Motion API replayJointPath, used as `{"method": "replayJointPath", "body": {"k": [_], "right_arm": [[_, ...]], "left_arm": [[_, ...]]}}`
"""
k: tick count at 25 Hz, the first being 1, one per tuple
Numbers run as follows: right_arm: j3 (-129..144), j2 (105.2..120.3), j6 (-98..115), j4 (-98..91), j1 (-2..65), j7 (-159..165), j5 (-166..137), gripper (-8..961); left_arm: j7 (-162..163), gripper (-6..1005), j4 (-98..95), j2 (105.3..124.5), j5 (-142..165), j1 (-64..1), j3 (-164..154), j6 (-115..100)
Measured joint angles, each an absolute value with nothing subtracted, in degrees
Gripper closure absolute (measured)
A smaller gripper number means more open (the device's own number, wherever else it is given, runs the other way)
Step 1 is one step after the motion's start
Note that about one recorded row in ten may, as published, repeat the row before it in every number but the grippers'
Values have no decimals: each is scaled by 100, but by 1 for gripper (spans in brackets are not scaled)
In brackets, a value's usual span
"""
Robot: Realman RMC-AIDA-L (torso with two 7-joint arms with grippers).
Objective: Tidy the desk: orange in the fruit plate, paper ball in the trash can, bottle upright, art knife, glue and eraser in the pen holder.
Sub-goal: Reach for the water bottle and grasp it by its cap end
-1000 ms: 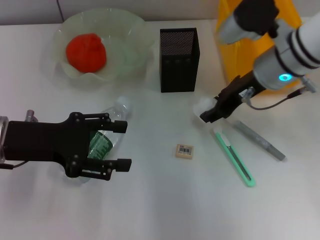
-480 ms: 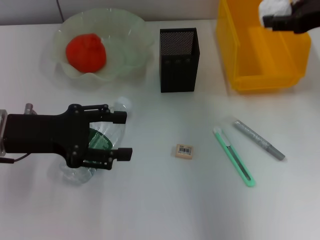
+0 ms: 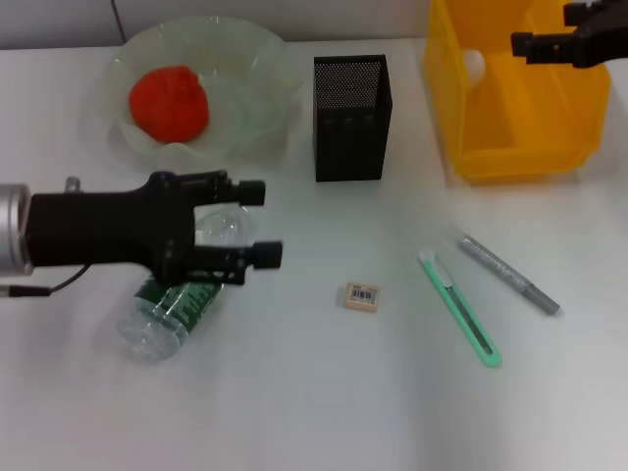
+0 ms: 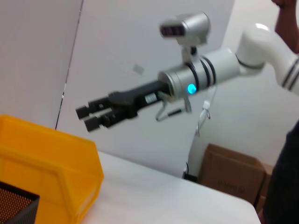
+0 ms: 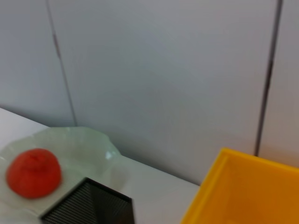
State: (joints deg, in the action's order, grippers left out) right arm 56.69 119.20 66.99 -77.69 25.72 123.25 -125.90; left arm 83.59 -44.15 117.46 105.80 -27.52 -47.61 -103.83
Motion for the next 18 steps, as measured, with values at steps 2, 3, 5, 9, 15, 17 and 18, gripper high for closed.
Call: {"method": "replayJointPath", "body": {"k": [2,3,5,9,15,17,18], "right_arm": [[5665,11914,6843,-7769,2369,12040,-12126,148],[5665,11912,6944,-7754,2261,11855,-11879,140],[5663,11909,7218,-7621,1991,11312,-11279,123],[5460,11908,8354,-6452,1552,9372,-10165,115],[4919,11787,9403,-4643,1635,7356,-10092,115],[4863,11682,9665,-3970,1698,6632,-10097,115],[4858,11647,9723,-3741,1718,6403,-10096,115]], "left_arm": [[8733,172,-4724,11831,10627,-2780,-4783,-10264],[8926,172,-4879,11848,10659,-2782,-4856,-10148],[9282,172,-5118,11866,10703,-2783,-5021,-9902],[10599,173,-5794,11846,10781,-2761,-5802,-8973],[14038,177,-7350,11863,13193,-3207,-7677,-7786],[14736,178,-7350,11874,13841,-3406,-8110,-7609],[14972,179,-7329,11877,14066,-3466,-8269,-7540]]}}
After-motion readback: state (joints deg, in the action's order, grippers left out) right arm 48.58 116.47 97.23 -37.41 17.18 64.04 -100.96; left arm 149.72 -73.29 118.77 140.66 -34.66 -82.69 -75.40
